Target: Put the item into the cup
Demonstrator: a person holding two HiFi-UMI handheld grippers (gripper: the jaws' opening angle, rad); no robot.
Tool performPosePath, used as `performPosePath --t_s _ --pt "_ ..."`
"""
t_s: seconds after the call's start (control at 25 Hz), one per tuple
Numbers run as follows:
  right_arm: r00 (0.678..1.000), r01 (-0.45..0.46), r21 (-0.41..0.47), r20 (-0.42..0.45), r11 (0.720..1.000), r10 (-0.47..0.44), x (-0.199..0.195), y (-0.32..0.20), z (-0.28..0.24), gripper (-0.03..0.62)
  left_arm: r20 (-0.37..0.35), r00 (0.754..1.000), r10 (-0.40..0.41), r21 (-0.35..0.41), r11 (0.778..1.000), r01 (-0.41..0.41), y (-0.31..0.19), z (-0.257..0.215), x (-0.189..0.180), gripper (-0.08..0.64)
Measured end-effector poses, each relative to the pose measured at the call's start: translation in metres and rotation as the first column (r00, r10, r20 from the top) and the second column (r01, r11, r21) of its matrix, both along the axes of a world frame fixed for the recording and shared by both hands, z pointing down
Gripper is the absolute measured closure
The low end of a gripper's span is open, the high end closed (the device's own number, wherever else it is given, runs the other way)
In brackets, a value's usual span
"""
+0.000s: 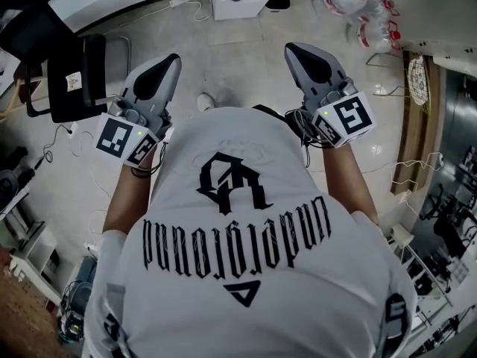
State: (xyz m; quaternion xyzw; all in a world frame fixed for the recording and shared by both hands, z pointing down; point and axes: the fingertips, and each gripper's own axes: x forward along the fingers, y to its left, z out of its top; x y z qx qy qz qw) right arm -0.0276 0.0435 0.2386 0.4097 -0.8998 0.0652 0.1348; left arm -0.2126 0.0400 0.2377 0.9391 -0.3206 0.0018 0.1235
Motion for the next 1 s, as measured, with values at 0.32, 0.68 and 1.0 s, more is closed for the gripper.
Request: performPosePath --t_s 0.32,0.68,1.0 --pt "0.999 0.053 0.012 -0.004 0.999 -0.053 0.055 0.035 0.003 0.578 -0.006 1.000 -0.022 0.010 1.000 0.022 0.038 -0.005 0.064 0.545" --pt "0.994 0.110 0.007 -0.007 0.994 -0.110 0.147 0.089 0.013 0.578 0.019 0.998 -0.065 0.008 0.998 0.065 0.091 0.000 0.155 0.546" --pt "0.987 0.161 0.013 0.004 0.987 -0.161 0.187 0.120 0.017 0.578 0.028 0.992 -0.126 -0.002 0.992 0.126 0.127 0.003 0.193 0.546"
